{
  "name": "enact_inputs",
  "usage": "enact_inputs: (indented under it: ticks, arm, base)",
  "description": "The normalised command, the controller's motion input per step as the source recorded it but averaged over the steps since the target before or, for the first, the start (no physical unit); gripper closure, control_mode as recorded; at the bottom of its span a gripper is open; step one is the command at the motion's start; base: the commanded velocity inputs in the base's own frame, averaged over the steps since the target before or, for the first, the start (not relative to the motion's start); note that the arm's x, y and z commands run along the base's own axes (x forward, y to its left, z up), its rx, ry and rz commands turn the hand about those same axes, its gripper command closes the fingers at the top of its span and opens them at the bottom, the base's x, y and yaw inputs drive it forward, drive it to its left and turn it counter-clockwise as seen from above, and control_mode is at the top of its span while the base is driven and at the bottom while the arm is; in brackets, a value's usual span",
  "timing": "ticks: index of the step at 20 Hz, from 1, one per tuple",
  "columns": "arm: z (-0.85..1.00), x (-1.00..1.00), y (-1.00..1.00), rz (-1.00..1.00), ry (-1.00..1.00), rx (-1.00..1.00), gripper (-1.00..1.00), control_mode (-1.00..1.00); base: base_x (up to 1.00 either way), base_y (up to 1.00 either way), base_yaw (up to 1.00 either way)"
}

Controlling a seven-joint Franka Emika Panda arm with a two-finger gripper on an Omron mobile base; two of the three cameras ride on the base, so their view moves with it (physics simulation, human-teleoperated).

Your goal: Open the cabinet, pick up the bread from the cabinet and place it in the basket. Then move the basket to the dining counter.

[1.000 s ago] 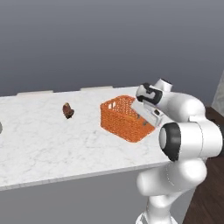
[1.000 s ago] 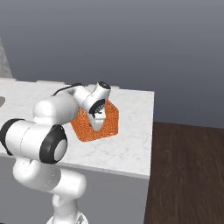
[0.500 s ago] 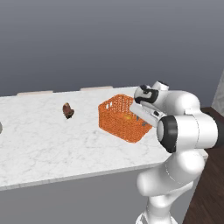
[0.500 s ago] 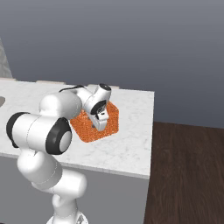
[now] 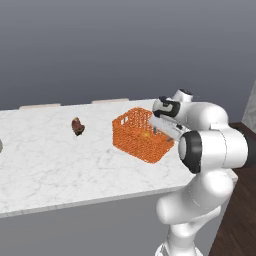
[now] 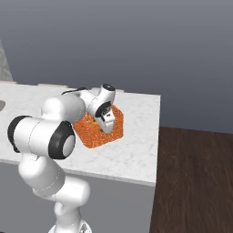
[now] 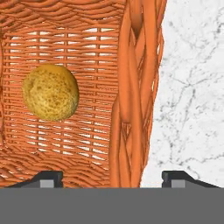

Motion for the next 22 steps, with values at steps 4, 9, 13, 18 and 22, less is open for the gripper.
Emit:
enact_inputs:
  ticks: [4, 9, 13, 18, 22]
  arm:
    - [0.57, 0.00, -0.02, 0.14, -0.26, -0.30, -1.00, -1.00]
    - [0.91, -0.52, 0.00, 0.15, -0.39, -0.33, -1.00, -1.00]
    - [1.00, -0.98, 0.13, 0.21, -0.59, -0.24, -1.00, -1.00]
    - [1.00, -0.92, 0.00, 0.19, -0.49, -0.11, -1.00, -1.00]
    - [1.00, -0.95, 0.00, 0.11, -0.23, -0.15, -1.00, -1.00]
  base:
    - [0.00, 0.00, 0.00]
    - [0.00, 0.00, 0.00]
    - [0.00, 0.00, 0.00]
    - [0.00, 0.00, 0.00]
    - [0.00, 0.00, 0.00]
